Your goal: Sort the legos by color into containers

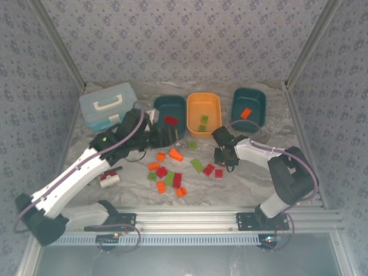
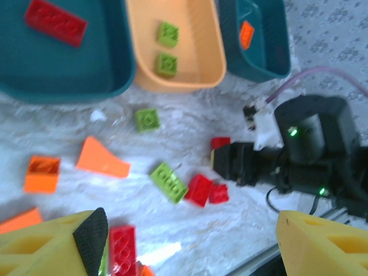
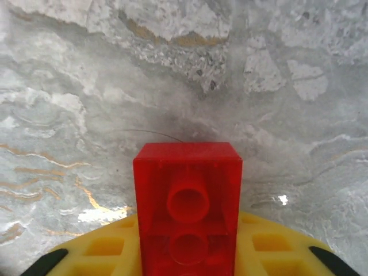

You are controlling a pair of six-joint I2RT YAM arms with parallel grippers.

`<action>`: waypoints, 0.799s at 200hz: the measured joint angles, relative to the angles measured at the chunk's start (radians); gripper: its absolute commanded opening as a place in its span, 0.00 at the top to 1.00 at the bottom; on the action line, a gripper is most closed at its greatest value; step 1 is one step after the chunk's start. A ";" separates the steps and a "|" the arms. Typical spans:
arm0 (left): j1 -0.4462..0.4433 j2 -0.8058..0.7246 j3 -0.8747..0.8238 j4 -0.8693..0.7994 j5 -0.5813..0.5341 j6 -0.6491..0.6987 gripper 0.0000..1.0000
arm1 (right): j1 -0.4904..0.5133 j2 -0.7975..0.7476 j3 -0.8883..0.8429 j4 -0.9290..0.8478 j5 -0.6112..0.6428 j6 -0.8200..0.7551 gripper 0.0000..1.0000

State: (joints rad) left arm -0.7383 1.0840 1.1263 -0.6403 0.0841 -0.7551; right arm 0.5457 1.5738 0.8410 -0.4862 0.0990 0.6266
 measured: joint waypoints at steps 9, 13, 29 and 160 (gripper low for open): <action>-0.002 -0.068 -0.050 -0.012 -0.014 -0.014 0.22 | 0.023 -0.001 0.013 -0.007 0.018 -0.012 0.76; -0.002 -0.092 -0.068 -0.016 -0.022 -0.020 0.22 | 0.034 -0.002 0.019 -0.011 0.029 -0.012 0.75; -0.003 -0.214 -0.164 -0.034 -0.062 -0.055 0.22 | 0.098 -0.013 0.070 -0.037 0.062 -0.019 0.76; -0.003 -0.528 -0.474 -0.203 -0.238 -0.268 0.23 | 0.234 0.572 1.039 -0.108 -0.102 -0.134 0.74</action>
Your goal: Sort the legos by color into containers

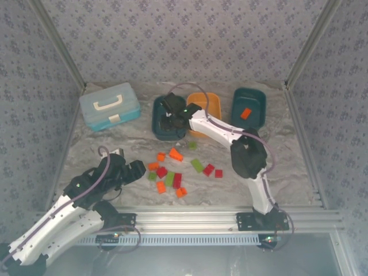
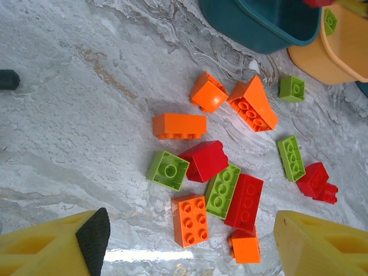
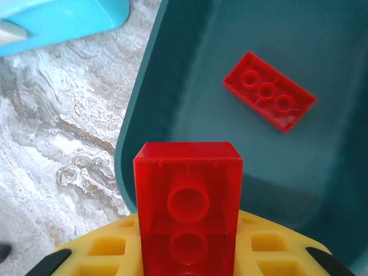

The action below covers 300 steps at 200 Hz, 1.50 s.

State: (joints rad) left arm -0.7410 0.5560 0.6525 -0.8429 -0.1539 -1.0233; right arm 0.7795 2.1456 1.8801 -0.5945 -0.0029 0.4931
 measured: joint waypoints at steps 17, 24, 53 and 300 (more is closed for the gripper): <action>-0.002 -0.004 0.000 0.000 0.000 0.000 0.23 | -0.008 0.064 0.050 -0.011 -0.041 -0.013 0.73; -0.002 -0.007 0.000 0.001 0.000 0.000 0.23 | -0.012 0.083 0.064 -0.014 -0.060 -0.014 0.73; -0.008 -0.011 0.000 0.002 0.005 0.000 0.23 | -0.034 0.142 0.125 -0.026 -0.127 -0.015 0.72; -0.047 0.447 -0.006 0.085 0.092 0.078 0.32 | 0.116 -0.730 -0.631 0.249 -0.095 -0.064 0.40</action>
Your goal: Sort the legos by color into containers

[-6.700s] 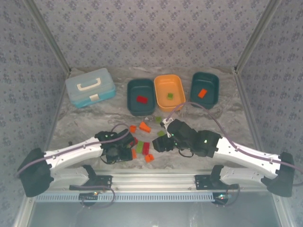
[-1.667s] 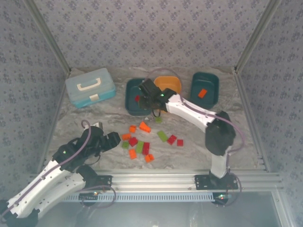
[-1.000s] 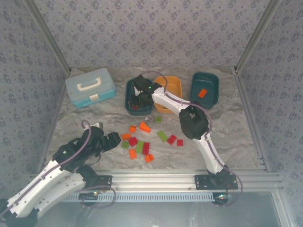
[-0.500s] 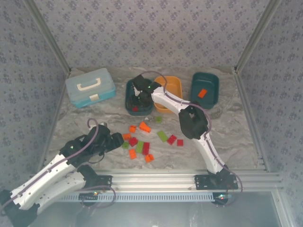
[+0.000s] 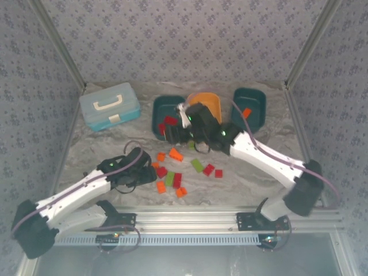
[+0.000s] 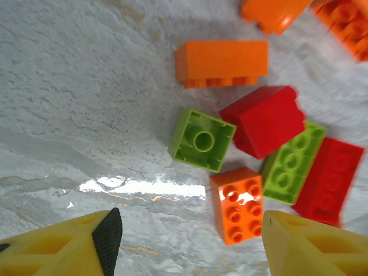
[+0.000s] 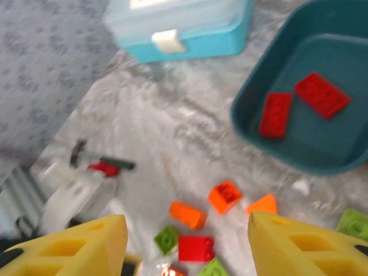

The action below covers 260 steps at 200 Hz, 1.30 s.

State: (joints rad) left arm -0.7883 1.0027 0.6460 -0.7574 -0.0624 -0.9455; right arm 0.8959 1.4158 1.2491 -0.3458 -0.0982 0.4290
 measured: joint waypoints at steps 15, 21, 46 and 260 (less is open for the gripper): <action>-0.004 0.066 0.000 0.006 0.004 0.039 0.32 | 0.064 -0.102 -0.191 0.054 -0.006 0.008 0.40; -0.004 0.086 0.001 0.008 0.006 0.052 0.32 | 0.091 -0.132 -0.257 0.065 -0.006 0.014 0.40; -0.004 0.142 0.004 0.034 0.006 0.101 0.33 | 0.171 -0.246 -0.449 0.074 0.004 0.056 0.38; -0.004 0.394 0.069 0.153 -0.082 0.253 0.75 | 0.185 -0.399 -0.537 0.082 0.108 0.144 0.39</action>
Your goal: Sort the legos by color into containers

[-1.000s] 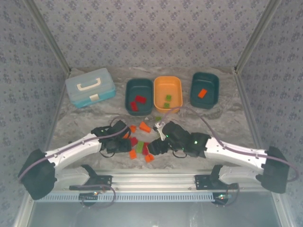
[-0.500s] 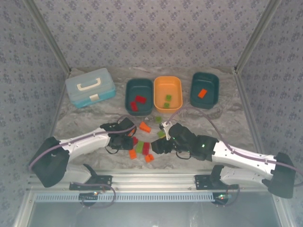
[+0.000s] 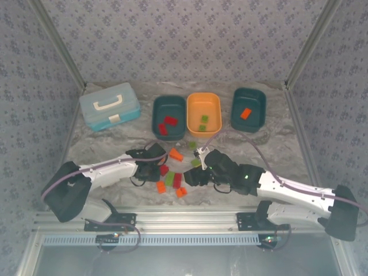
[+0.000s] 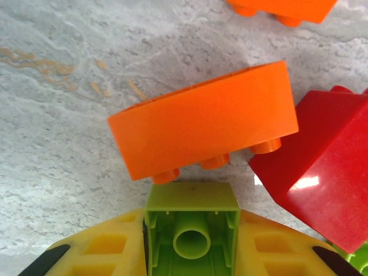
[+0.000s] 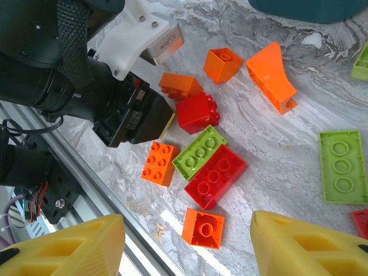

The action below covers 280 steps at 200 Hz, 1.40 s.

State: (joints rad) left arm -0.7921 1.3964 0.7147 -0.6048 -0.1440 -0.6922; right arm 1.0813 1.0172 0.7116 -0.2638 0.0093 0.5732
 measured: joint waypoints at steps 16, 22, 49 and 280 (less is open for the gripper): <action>0.001 -0.031 0.016 -0.033 -0.011 0.000 0.75 | 0.000 -0.007 0.000 -0.003 0.013 0.003 0.39; 0.001 -0.053 0.027 -0.051 -0.011 0.000 0.75 | 0.000 -0.011 0.000 -0.004 0.018 0.005 0.40; 0.001 -0.137 0.138 -0.132 -0.012 0.002 0.74 | 0.000 -0.046 0.000 -0.021 0.056 0.019 0.41; 0.053 1.034 1.557 -0.306 0.133 0.226 0.62 | -0.085 -0.245 0.020 -0.407 0.462 0.276 0.40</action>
State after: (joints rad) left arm -0.7387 2.4306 2.2719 -0.9112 -0.0109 -0.4660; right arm 0.9958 0.7723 0.7319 -0.6708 0.4717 0.8490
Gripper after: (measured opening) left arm 0.327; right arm 0.603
